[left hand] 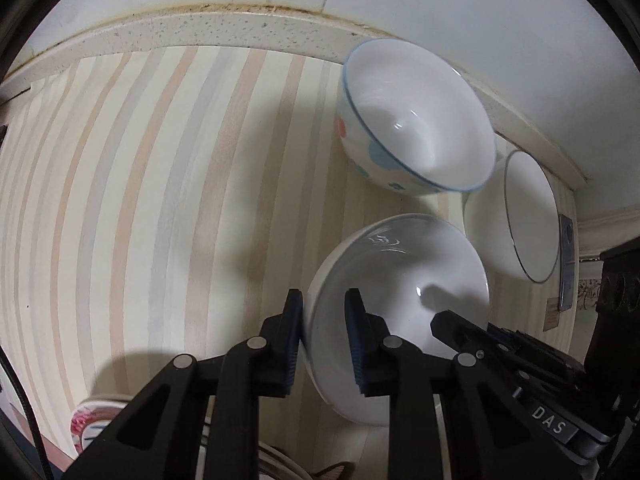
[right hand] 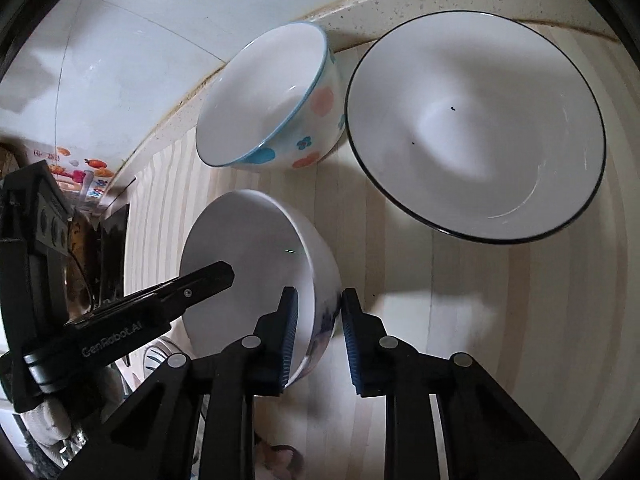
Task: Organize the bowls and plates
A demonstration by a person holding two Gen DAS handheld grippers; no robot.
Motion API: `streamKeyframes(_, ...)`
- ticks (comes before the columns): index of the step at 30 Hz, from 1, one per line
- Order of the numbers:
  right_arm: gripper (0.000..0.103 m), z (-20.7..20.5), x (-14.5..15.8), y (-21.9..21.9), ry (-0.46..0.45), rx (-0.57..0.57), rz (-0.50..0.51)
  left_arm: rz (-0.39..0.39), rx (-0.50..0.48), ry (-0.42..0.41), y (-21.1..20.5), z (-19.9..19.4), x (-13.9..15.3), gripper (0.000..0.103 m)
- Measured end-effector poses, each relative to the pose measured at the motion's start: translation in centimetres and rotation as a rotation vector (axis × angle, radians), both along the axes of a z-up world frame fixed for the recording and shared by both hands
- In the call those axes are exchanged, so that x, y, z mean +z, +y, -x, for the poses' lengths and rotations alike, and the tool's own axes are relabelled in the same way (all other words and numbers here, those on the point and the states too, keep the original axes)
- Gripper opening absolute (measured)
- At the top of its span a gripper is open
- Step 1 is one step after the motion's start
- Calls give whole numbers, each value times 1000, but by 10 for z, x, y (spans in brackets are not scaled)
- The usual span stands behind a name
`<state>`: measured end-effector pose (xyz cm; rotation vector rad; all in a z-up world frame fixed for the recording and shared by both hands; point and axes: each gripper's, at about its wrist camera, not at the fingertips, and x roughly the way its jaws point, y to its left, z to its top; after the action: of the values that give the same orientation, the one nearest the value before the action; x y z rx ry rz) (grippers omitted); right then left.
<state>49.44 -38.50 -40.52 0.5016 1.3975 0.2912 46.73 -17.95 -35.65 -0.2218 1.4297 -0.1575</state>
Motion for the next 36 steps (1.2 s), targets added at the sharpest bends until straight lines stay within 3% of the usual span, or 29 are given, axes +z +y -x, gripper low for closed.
streamKeyframes(7,25,17,12,-3,-1,-3,16,-3,-40,-43,-21,32,17,19)
streamKeyframes(20,25,114,52,-36,-40,2,35,11,-125,-67,-53,110,34,19)
streamKeyframes(29,25,158,40,-59,-2,-30,33,-28,-199,-27,-76,142,14,19)
streamKeyframes(36,25,170,33,-69,9,-46,19,-52,-226,-22,-80,148,13,19)
